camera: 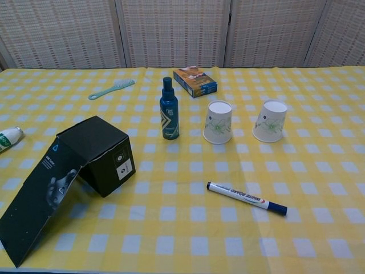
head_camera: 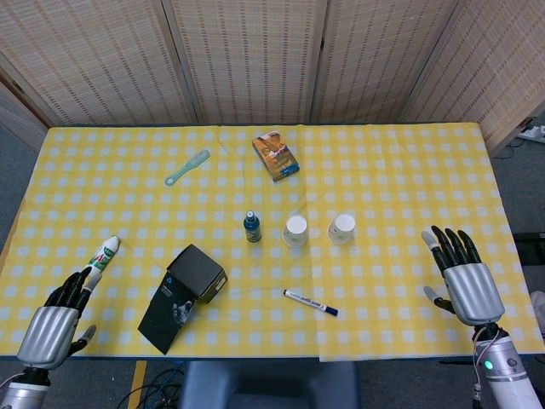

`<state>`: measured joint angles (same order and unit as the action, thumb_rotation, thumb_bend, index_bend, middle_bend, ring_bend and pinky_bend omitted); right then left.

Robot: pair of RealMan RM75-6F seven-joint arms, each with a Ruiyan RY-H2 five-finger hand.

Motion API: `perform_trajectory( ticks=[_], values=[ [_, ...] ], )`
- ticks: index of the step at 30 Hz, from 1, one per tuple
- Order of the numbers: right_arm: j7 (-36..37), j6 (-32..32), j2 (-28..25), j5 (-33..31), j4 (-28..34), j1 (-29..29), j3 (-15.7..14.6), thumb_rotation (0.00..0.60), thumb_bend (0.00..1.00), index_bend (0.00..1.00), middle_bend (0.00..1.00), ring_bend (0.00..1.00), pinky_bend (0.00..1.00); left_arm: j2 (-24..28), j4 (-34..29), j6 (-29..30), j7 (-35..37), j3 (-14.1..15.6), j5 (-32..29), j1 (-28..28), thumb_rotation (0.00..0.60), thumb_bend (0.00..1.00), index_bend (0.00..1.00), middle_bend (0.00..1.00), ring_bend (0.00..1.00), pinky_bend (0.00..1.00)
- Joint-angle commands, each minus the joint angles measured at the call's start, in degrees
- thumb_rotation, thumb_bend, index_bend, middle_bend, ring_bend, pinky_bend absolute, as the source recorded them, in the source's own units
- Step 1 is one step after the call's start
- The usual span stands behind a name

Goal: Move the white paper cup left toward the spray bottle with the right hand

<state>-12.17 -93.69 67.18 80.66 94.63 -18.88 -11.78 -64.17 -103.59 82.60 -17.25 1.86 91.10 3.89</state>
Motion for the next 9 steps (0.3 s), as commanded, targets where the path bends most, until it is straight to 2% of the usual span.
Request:
perform_trajectory(
  ticks=[1,9],
  values=[
    [5.1,-0.8,4.4,1.8,-8.6,5.1,0.1,0.600,0.21,0.00,0.00,0.00,0.00,-0.4,0.5,0.2,-0.1,-0.6,-0.7,0.1,0.600,0.32,0.00,0.00,0.00,0.23],
    [6.3,1.7,3.0,2.2,-7.8,6.6,2.6,0.600,0.21,0.00,0.00,0.00,0.00,-0.9,1.3,-0.1,-0.3,-0.2,-0.5,0.3,0.600,0.32,0.00,0.00,0.00,0.23]
  ],
)
